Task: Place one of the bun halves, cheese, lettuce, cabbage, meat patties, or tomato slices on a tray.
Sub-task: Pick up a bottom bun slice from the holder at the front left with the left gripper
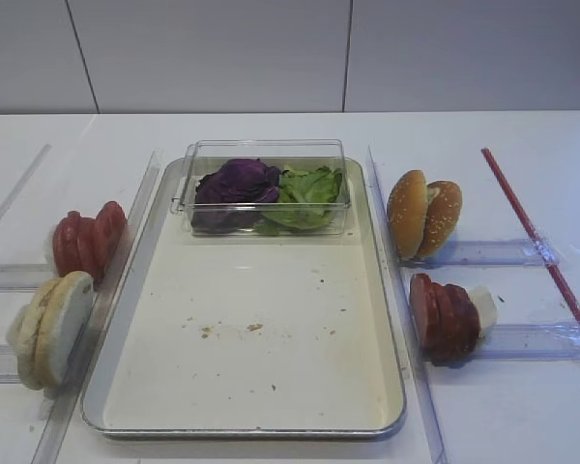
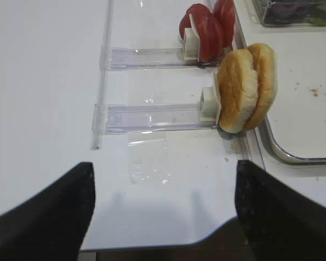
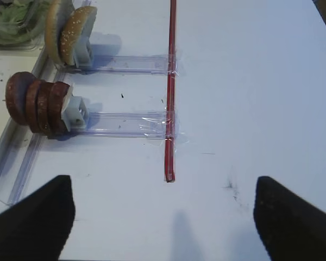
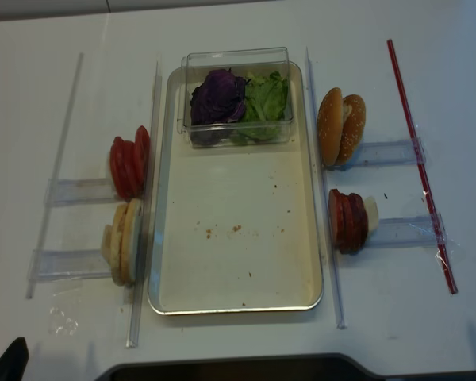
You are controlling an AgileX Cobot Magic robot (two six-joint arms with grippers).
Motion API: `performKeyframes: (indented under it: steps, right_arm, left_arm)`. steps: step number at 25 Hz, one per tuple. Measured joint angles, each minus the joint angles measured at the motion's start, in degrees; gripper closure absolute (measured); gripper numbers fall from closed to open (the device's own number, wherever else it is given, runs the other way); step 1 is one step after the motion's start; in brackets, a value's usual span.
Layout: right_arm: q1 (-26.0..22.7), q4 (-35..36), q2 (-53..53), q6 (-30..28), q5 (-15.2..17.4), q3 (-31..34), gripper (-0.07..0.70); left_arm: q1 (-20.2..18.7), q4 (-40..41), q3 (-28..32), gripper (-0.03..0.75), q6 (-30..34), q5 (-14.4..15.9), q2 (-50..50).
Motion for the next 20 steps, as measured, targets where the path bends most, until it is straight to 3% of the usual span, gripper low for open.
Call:
performKeyframes:
  steps: [20]
  right_arm:
    - [0.0, 0.0, 0.0, 0.0, 0.0, 0.0, -0.057]
  left_arm:
    - [0.0, 0.0, 0.0, 0.183, 0.0, 0.0, 0.0]
